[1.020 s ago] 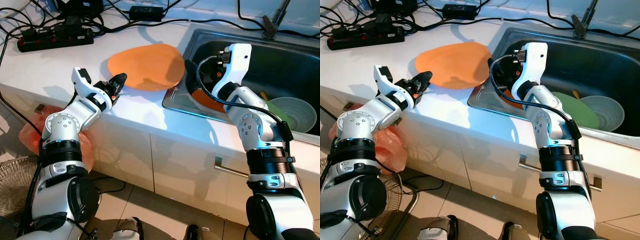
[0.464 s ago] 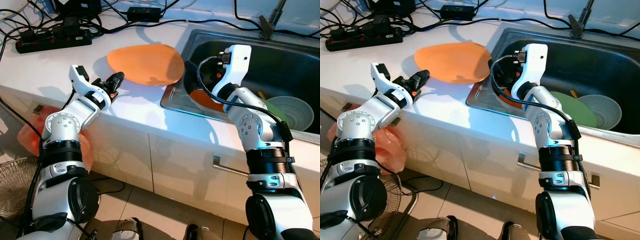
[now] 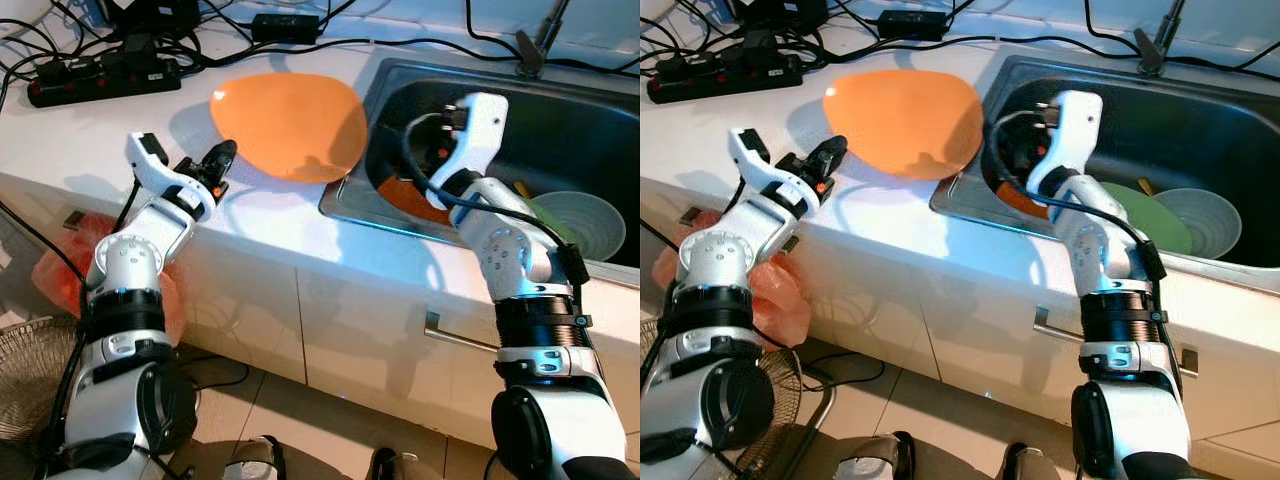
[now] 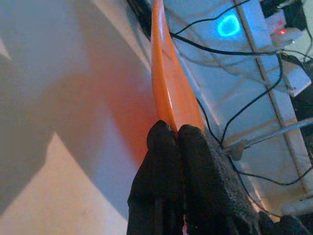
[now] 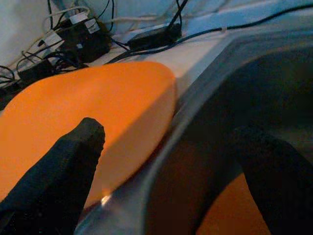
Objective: Kitchen organization
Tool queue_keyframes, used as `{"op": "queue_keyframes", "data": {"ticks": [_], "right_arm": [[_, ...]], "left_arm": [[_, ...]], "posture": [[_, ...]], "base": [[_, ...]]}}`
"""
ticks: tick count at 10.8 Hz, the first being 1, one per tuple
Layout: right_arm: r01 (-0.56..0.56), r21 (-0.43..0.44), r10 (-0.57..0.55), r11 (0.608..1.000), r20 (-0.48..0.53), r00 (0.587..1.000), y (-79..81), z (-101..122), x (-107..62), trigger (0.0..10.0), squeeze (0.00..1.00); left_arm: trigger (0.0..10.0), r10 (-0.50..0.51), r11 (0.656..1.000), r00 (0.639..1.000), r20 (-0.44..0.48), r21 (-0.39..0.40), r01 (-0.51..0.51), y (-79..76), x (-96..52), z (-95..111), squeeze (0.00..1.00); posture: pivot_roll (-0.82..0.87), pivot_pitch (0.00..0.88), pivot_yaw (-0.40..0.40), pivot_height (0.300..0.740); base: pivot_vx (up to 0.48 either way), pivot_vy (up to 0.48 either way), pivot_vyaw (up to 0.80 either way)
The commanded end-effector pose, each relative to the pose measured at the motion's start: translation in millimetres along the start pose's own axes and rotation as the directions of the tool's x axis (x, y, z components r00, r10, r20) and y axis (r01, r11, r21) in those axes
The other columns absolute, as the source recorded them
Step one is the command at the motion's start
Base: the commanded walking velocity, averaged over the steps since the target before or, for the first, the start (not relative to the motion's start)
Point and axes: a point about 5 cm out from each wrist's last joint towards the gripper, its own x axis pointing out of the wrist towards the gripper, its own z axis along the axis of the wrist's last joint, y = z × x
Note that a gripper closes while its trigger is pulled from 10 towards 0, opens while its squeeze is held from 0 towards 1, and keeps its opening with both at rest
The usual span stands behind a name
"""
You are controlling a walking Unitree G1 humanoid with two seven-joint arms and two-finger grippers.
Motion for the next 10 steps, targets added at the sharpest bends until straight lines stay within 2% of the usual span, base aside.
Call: {"op": "queue_keyframes", "data": {"ticks": [1,2,3,4,5,7,9,10], "right_arm": [[-0.013,0.041,0.014,0.999,-0.012,1.000,1.5,-1,1.5,10.0,0.00],[-0.031,0.063,0.032,0.998,-0.016,0.999,2.5,-1,1.6,10.0,0.00],[-0.115,0.093,0.117,0.989,-0.021,0.993,11.3,1,1.3,10.0,0.00],[-0.182,0.094,0.183,0.979,-0.008,0.983,20.5,5,0.5,10.0,0.00],[-0.205,0.095,0.207,0.974,-0.006,0.978,23.3,6,0.4,10.0,0.00],[-0.232,0.091,0.233,0.968,-0.002,0.972,24.8,8,0.2,10.0,0.00],[-0.241,0.092,0.242,0.966,0.000,0.970,25.0,9,-1.1,10.0,0.00],[-0.232,0.082,0.232,0.969,0.002,0.973,23.7,9,-1.4,10.0,0.00]], "left_arm": [[0.0,-0.068,0.997,0.998,-0.011,0.038,0.068,-4.3,-2.8,-2,0.00],[0.0,-0.138,0.990,0.990,0.008,0.019,0.138,-11.4,-4.9,0,0.00],[0.0,-0.255,0.967,0.967,0.024,-0.003,0.255,-23.5,-9.1,1,0.00],[0.0,-0.301,0.953,0.953,0.018,-0.011,0.301,-27.8,-11.0,0,0.00],[0.0,-0.321,0.947,0.947,0.015,-0.009,0.321,-29.5,-11.6,-1,0.00],[0.0,-0.413,0.910,0.911,0.008,-0.027,0.413,-43.0,-15.9,-1,0.00],[0.0,-0.378,0.925,0.926,0.006,-0.021,0.378,-38.3,-15.8,-2,0.00],[0.0,-0.273,0.961,0.962,0.021,0.045,0.272,-28.0,-13.4,1,0.00]], "posture": [[0.09,0.129,0.047,0.740],[0.09,0.129,0.047,0.740],[0.09,0.131,0.046,0.740],[0.09,0.131,0.046,0.740],[0.09,0.131,0.046,0.740],[0.09,0.133,0.048,0.740],[0.09,0.135,0.045,0.740],[0.09,0.135,0.046,0.740]], "base": [[0.000,0.000,0.00],[0.000,0.000,0.00],[0.000,0.000,0.00],[0.000,0.000,0.00],[0.000,0.000,0.00],[0.000,0.000,0.00],[0.000,0.000,0.00],[0.000,0.000,0.00]]}}
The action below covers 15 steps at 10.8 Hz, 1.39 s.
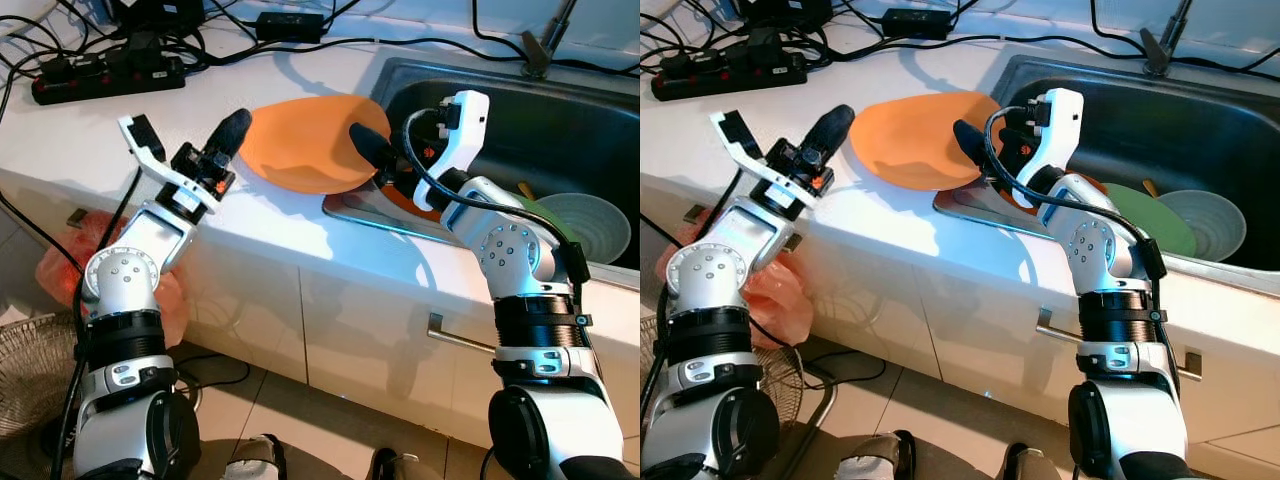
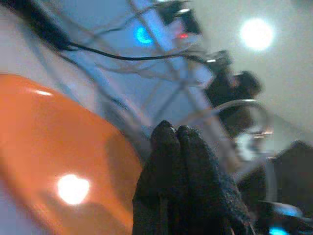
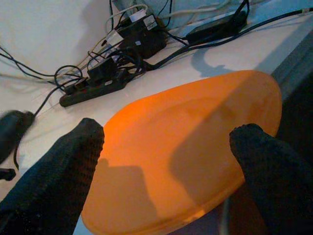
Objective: Kitchen organization
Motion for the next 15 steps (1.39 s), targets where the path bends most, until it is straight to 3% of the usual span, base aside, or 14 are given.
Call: {"op": "queue_keyframes", "data": {"ticks": [1,4,7,11,12,13,14,15], "right_arm": [[-0.019,-0.023,0.019,1.000,0.019,1.000,3.9,8,-0.1,10.0,0.00],[-0.005,-0.038,0.005,0.999,0.003,1.000,1.9,5,-0.2,10.0,0.00],[-0.010,-0.036,0.011,0.999,0.004,1.000,2.9,6,0.4,10.0,0.00],[-0.009,-0.038,0.009,0.999,-0.001,1.000,3.9,6,-0.8,10.0,0.00],[-0.008,-0.037,0.008,0.999,0.000,1.000,4.1,6,-1.3,10.0,0.00],[-0.020,-0.034,0.019,0.999,-0.007,1.000,5.6,6,-2.3,10.0,0.00],[-0.070,-0.069,0.066,0.995,-0.060,0.996,11.0,3,-7.3,10.0,0.00],[-0.097,-0.134,0.080,0.986,-0.130,0.988,11.9,-2,-13.9,10.0,0.00]], "left_arm": [[10.0,0.095,0.995,0.995,0.017,0.039,-0.096,9.9,-2.3,4,1.00],[10.0,0.250,0.968,0.962,0.109,-0.001,-0.252,19.6,-15.6,15,1.00],[10.0,0.309,0.949,0.948,0.071,-0.081,-0.304,29.7,-13.5,3,1.00],[10.0,0.316,0.942,0.948,-0.043,-0.102,-0.319,32.9,2.6,-19,1.00],[10.0,0.327,0.932,0.943,-0.060,-0.141,-0.333,35.1,5.9,-23,1.00],[10.0,0.339,0.922,0.938,-0.073,-0.175,-0.346,38.1,7.6,-24,0.75],[10.0,0.351,0.913,0.931,-0.102,-0.185,-0.365,40.5,9.1,-25,0.00],[10.0,0.362,0.907,0.925,-0.113,-0.188,-0.378,41.5,10.3,-25,0.00]], "posture": [[0.09,0.136,0.046,0.740],[0.10,0.138,0.043,0.740],[0.09,0.139,0.038,0.740],[0.08,0.145,0.044,0.740],[0.08,0.146,0.047,0.740],[0.08,0.148,0.048,0.740],[0.07,0.152,0.047,0.740],[0.07,0.152,0.046,0.740]], "base": [[0.000,0.000,0.00],[0.000,0.000,0.00],[0.000,0.000,0.00],[0.000,0.000,0.00],[0.000,0.000,0.00],[0.000,0.000,0.00],[0.000,0.000,0.00],[0.000,0.000,0.00]]}}
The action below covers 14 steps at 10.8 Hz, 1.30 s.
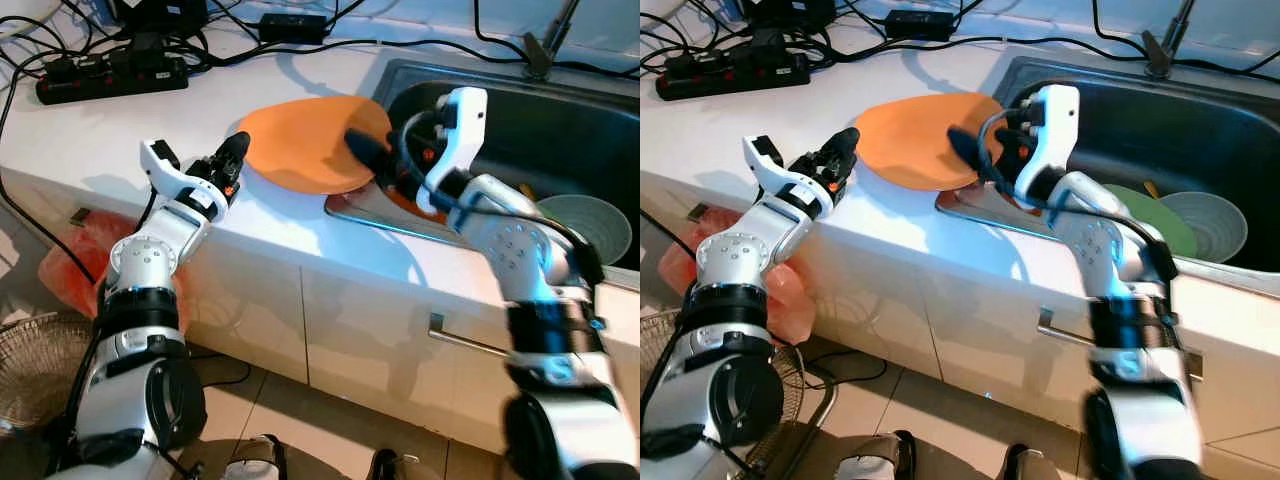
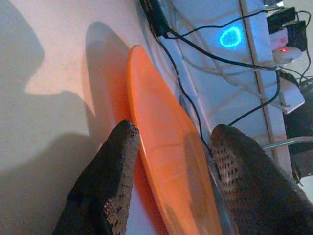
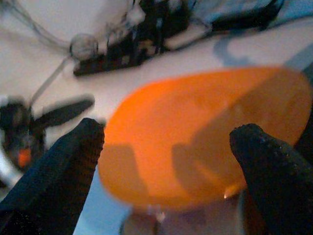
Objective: Kitchen organization
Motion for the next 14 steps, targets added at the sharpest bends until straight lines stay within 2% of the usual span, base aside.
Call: {"op": "queue_keyframes", "data": {"ticks": [1,2,4,6,7,10,11,12,14], "right_arm": [[-0.024,-0.034,0.023,0.999,-0.040,0.999,4.4,-3,-2.7,10.0,0.00],[-0.047,-0.085,0.039,0.995,-0.098,0.994,7.3,-4,-11.0,10.0,0.00],[-0.050,-0.129,0.031,0.990,-0.151,0.988,5.4,-7,-18.8,10.0,0.00],[-0.048,-0.141,0.025,0.989,-0.164,0.986,4.0,-7,-22.4,10.0,0.00],[-0.048,-0.146,0.023,0.988,-0.170,0.985,4.6,-7,-23.5,10.0,0.00],[-0.054,-0.150,0.027,0.987,-0.171,0.985,5.9,-7,-23.5,10.0,0.00],[-0.055,-0.152,0.029,0.987,-0.171,0.985,6.9,-7,-23.8,10.0,0.00],[-0.055,-0.151,0.029,0.987,-0.171,0.985,7.4,-8,-24.1,10.0,0.00],[-0.059,-0.148,0.034,0.987,-0.171,0.985,9.0,-9,-24.4,10.0,0.00]], "left_arm": [[10.0,0.072,0.997,0.997,-0.039,-0.014,-0.072,12.7,-1.9,-7,0.00],[10.0,0.079,0.997,0.996,-0.049,-0.022,-0.080,13.8,-0.4,-7,0.00],[10.0,0.115,0.993,0.990,-0.077,-0.021,-0.117,18.3,0.8,-11,0.00],[10.0,0.099,0.994,0.991,-0.093,-0.027,-0.102,15.1,4.1,-12,0.00],[10.0,0.097,0.994,0.984,-0.147,-0.034,-0.103,16.6,5.9,-19,0.00],[10.0,0.101,0.993,0.980,-0.169,-0.041,-0.109,19.4,8.2,-24,0.00],[0.9,0.133,0.989,0.975,-0.177,-0.047,-0.143,23.8,8.6,-27,0.00],[0.0,0.128,0.988,0.974,-0.189,-0.055,-0.141,23.7,8.9,-29,0.00],[0.0,0.121,0.989,0.972,-0.204,-0.063,-0.136,23.2,10.1,-31,0.00]], "posture": [[0.07,0.152,0.046,0.740],[0.06,0.154,0.047,0.740],[0.06,0.154,0.049,0.740],[0.06,0.155,0.049,0.740],[0.05,0.156,0.049,0.740],[0.05,0.156,0.049,0.740],[0.04,0.160,0.051,0.740],[0.04,0.159,0.051,0.740],[0.04,0.161,0.053,0.740]], "base": [[0.000,0.000,0.00],[0.000,0.000,0.00],[0.000,0.000,0.00],[0.000,0.000,0.00],[0.000,0.000,0.00],[0.000,0.000,0.00],[0.000,0.000,0.00],[0.000,0.000,0.00],[0.000,0.000,0.00]]}}
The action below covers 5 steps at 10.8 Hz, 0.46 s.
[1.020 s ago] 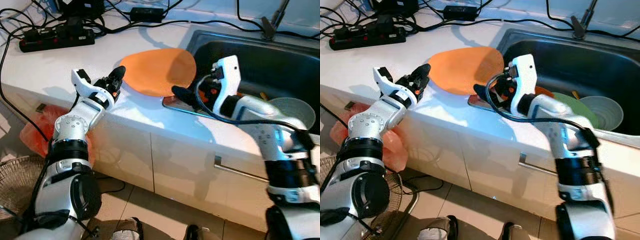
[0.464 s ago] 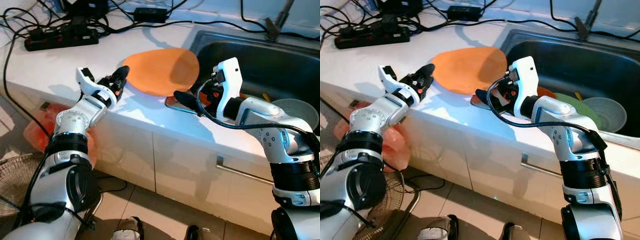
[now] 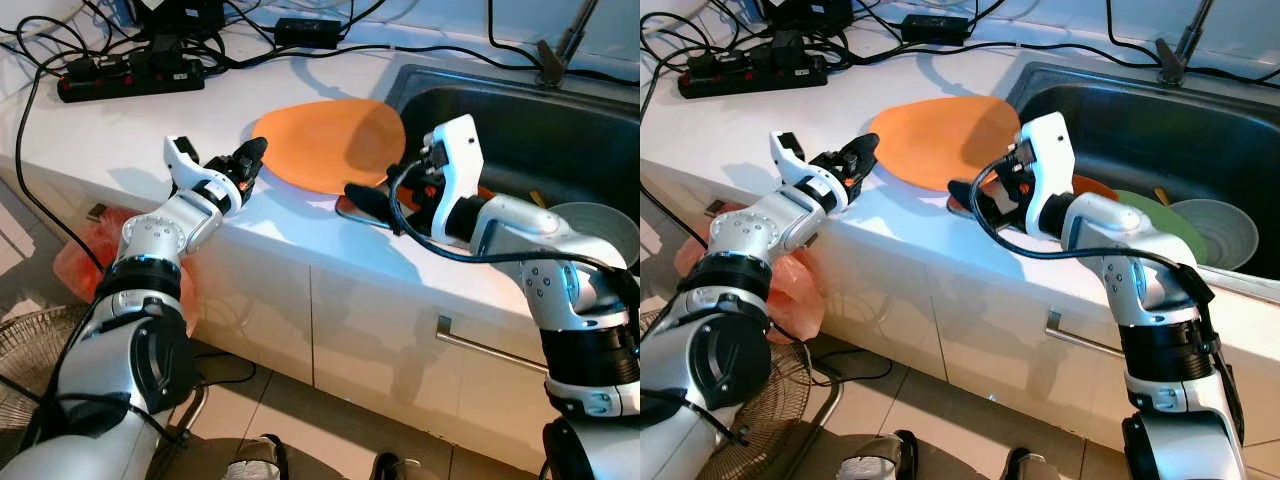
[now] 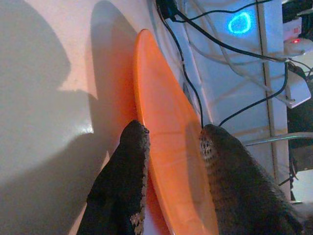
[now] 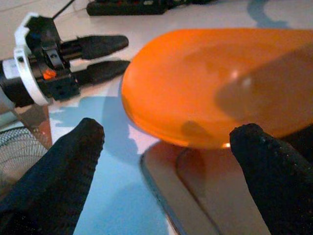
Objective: Kitchen organization
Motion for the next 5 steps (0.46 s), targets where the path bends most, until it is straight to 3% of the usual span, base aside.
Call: {"op": "queue_keyframes", "data": {"ticks": [1,5], "right_arm": [[-0.013,-0.013,0.013,1.000,-0.001,1.000,4.1,1.2,-0.8,10.0,0.00],[-0.011,-0.006,0.011,1.000,-0.008,1.000,4.6,-2.2,-0.5,10.0,0.00]], "left_arm": [[0.0,0.097,0.995,0.991,-0.091,-0.026,-0.099,23.1,-2.7,-22.9,0.00],[0.0,0.098,0.994,0.990,-0.103,-0.036,-0.102,24.3,-1.2,-26.9,0.00]], "posture": [[0.04,0.162,0.054,0.740],[0.04,0.163,0.054,0.740]], "base": [[0.000,0.000,0.00],[0.000,0.000,0.00]]}}
